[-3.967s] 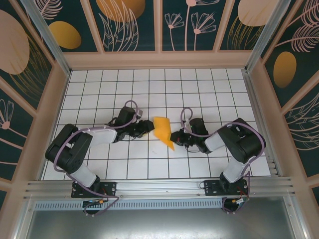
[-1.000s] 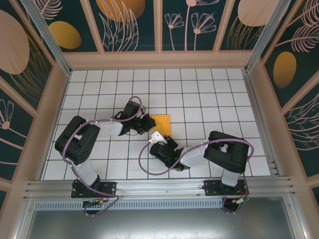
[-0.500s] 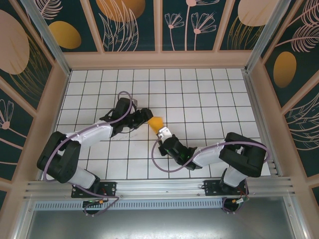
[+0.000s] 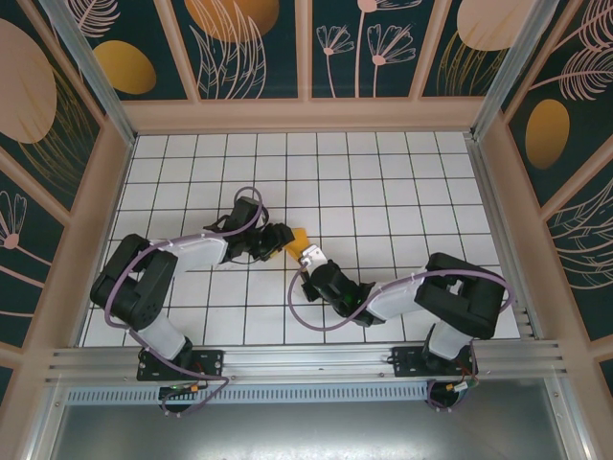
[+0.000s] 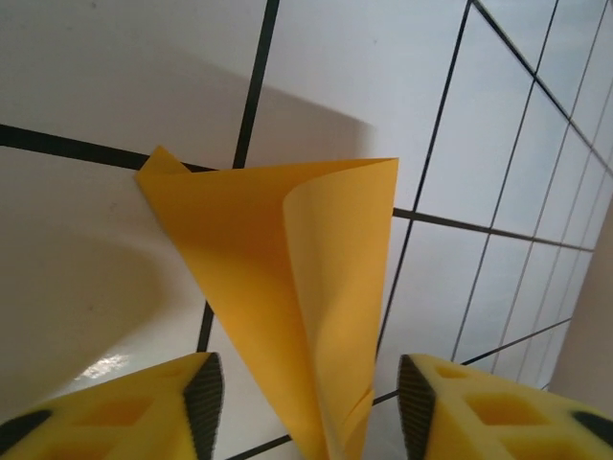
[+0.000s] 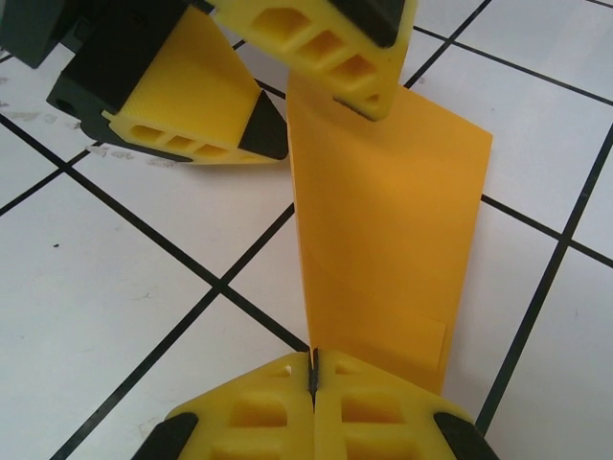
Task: Fold a paper plane with a square sheet of paper (pick it up from the middle)
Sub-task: Fold the wing for the fifth time at the center of the table.
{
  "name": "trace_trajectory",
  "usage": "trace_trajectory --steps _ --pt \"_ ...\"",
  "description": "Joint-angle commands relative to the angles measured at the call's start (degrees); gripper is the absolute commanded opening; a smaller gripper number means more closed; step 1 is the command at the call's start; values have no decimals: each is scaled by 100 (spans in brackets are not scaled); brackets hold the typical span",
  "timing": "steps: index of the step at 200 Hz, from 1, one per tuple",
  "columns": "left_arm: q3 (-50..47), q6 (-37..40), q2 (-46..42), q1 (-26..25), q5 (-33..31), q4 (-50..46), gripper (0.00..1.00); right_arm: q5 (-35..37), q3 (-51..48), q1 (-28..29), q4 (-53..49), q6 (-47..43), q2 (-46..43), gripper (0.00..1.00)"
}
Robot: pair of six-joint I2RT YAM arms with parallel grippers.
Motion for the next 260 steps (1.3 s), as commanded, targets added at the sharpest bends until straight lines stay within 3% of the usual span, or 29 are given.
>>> trace_trajectory --steps 1,55,87,126,179,222,251,260 --pt "184 -45 38 16 77 -105 41 -32 170 50 12 -70 152 0" --pt "376 160 105 19 -40 -461 3 232 284 156 -331 -395 189 9" --pt "417 200 119 16 -64 -540 2 488 334 235 -520 -628 257 16" --pt "431 209 159 16 -5 -531 1 727 418 281 -608 -786 391 17" --pt "437 213 168 16 1 -531 0 721 409 284 -539 -749 385 4" --pt "438 293 -68 32 -331 -751 14 291 370 192 -468 -216 312 0" --pt "394 405 -558 82 -986 -1111 47 -526 274 -45 -151 531 185 0" --pt "358 434 -755 89 -1205 -1204 49 -836 243 -133 6 788 175 0"
